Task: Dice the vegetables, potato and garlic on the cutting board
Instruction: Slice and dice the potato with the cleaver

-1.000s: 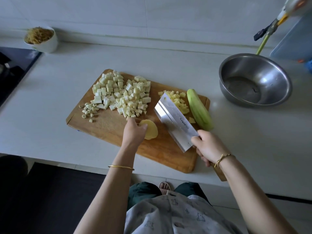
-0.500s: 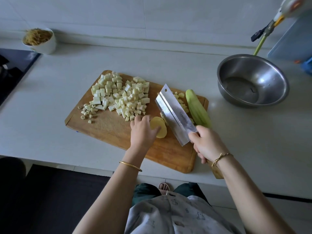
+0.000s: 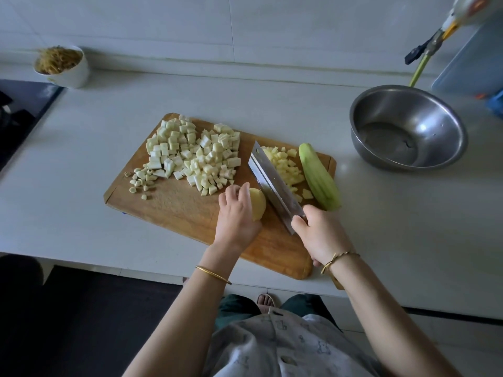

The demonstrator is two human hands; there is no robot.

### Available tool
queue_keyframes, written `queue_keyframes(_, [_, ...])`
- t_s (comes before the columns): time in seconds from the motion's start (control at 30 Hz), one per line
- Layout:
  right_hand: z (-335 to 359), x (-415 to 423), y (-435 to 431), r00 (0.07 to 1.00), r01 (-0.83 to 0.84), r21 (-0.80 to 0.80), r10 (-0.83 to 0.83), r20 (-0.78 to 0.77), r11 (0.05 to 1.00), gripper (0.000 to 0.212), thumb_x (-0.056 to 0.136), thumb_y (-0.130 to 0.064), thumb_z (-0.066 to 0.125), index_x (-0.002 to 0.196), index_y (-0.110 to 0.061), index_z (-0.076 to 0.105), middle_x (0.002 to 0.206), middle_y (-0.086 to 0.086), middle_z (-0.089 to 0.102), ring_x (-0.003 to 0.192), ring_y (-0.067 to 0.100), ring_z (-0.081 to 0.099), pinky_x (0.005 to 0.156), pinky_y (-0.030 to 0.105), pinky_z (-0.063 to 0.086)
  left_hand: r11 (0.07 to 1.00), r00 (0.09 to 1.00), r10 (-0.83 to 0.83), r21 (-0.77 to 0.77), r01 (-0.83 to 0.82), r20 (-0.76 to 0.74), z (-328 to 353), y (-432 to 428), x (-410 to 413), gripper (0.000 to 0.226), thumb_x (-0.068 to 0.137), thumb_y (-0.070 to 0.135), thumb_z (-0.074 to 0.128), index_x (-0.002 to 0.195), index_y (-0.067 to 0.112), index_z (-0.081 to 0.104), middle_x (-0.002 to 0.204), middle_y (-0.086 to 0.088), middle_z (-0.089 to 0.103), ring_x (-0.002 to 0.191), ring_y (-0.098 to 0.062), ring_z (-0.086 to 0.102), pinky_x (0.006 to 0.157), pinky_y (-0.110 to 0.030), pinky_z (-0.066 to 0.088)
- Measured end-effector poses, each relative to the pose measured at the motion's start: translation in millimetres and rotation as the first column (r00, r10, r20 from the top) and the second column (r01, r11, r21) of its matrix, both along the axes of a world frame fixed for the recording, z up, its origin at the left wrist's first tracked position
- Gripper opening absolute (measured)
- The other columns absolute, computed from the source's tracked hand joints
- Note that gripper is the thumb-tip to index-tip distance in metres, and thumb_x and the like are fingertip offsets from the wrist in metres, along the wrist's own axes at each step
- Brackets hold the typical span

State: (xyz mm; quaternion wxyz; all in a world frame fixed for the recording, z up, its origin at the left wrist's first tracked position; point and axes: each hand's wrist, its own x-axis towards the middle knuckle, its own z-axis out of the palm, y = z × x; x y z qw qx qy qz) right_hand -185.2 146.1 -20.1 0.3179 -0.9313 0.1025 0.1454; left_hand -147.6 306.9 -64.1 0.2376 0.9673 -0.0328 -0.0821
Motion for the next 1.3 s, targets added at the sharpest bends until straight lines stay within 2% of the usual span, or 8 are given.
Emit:
queue_keyframes(0.13, [0, -2, -1, 1.000, 0.016, 0.011, -0.016, 0.001, 1.000, 0.028, 0.094, -0.024, 0.044, 0.072, -0.007, 0.038, 0.057, 0.010, 0.043, 0.047, 0.026, 0.042, 0.050, 0.043, 0.050, 0.995, 0.997, 0.073, -0.076, -0.071, 0.018, -1, 6, -3, 0.070, 0.076, 0.012, 0.074, 0.136, 0.009, 0.037, 0.131, -0.013, 0.029, 0.122, -0.031, 0.033, 0.099, -0.037, 0.035])
queue_keyframes(0.27, [0, -6, -5, 1.000, 0.022, 0.107, -0.019, -0.023, 0.994, 0.026, 0.093, -0.023, 0.044, 0.072, -0.008, 0.040, 0.058, 0.010, 0.047, 0.039, 0.021, 0.041, 0.034, 0.024, 0.039, 0.938, 0.980, 0.196, -0.288, -0.193, -0.019, 3, 20, 0, 0.047, 0.082, 0.006, 0.070, 0.123, 0.008, 0.047, 0.127, -0.011, 0.038, 0.114, -0.024, 0.045, 0.096, -0.027, 0.037])
queue_keyframes(0.4, [-2, -4, -2, 0.998, 0.015, 0.145, -0.007, -0.058, 0.989, 0.026, 0.092, -0.024, 0.045, 0.072, -0.008, 0.039, 0.059, 0.013, 0.048, 0.037, 0.023, 0.042, 0.036, 0.032, 0.044, 0.841, 0.953, 0.298, -0.456, -0.291, -0.058, 7, 31, 10, 0.034, 0.082, 0.007, 0.070, 0.108, 0.016, 0.048, 0.113, -0.006, 0.055, 0.102, -0.021, 0.055, 0.087, -0.033, 0.049])
queue_keyframes(0.53, [-5, -2, -3, 0.998, 0.014, 0.130, -0.006, -0.062, 0.991, 0.026, 0.091, -0.024, 0.044, 0.074, -0.004, 0.042, 0.060, 0.015, 0.048, 0.040, 0.024, 0.042, 0.040, 0.040, 0.046, 0.756, 0.929, 0.347, -0.549, -0.357, -0.126, 12, 26, 14, 0.032, 0.084, 0.008, 0.069, 0.110, 0.012, 0.051, 0.104, -0.001, 0.059, 0.092, -0.015, 0.057, 0.081, -0.031, 0.051])
queue_keyframes(0.7, [-1, 1, -16, 0.995, 0.092, 0.165, -0.082, -0.064, 0.982, 0.024, 0.094, -0.023, 0.043, 0.078, -0.006, 0.048, 0.057, 0.012, 0.050, 0.035, 0.022, 0.045, 0.039, 0.029, 0.044, 0.825, 0.954, 0.299, -0.494, -0.275, -0.033, 4, 6, 20, 0.029, 0.084, 0.010, 0.070, 0.107, 0.013, 0.053, 0.105, -0.001, 0.058, 0.093, -0.013, 0.055, 0.072, -0.016, 0.043])
queue_keyframes(0.87, [1, 2, -16, 0.995, 0.094, 0.177, -0.088, -0.041, 0.980, 0.025, 0.094, -0.023, 0.043, 0.073, -0.010, 0.043, 0.056, 0.011, 0.048, 0.036, 0.021, 0.044, 0.038, 0.026, 0.043, 0.967, 0.972, 0.217, -0.154, -0.201, 0.093, -5, 2, 16, 0.046, 0.086, 0.023, 0.067, 0.129, 0.016, 0.053, 0.130, -0.006, 0.049, 0.122, -0.027, 0.036, 0.099, -0.032, 0.030])
queue_keyframes(1.07, [-2, -1, -9, 0.994, 0.097, 0.190, -0.087, -0.064, 0.977, 0.027, 0.094, -0.025, 0.043, 0.080, -0.002, 0.044, 0.057, 0.011, 0.046, 0.034, 0.020, 0.041, 0.039, 0.025, 0.043, 0.999, 0.999, -0.043, 0.021, 0.043, 0.003, -4, 3, 9, 0.084, 0.078, 0.037, 0.075, 0.147, 0.020, 0.030, 0.146, -0.002, 0.032, 0.129, -0.030, 0.027, 0.104, -0.037, 0.030])
queue_keyframes(1.3, [0, -2, -1, 0.997, 0.064, 0.152, -0.058, -0.047, 0.986, 0.028, 0.096, -0.026, 0.042, 0.072, -0.011, 0.039, 0.057, 0.009, 0.048, 0.037, 0.022, 0.045, 0.040, 0.033, 0.049, 0.997, 0.997, -0.071, -0.024, 0.070, -0.034, -3, 9, 11, 0.088, 0.081, 0.027, 0.073, 0.150, 0.016, 0.021, 0.149, -0.004, 0.030, 0.134, -0.029, 0.024, 0.108, -0.036, 0.026])
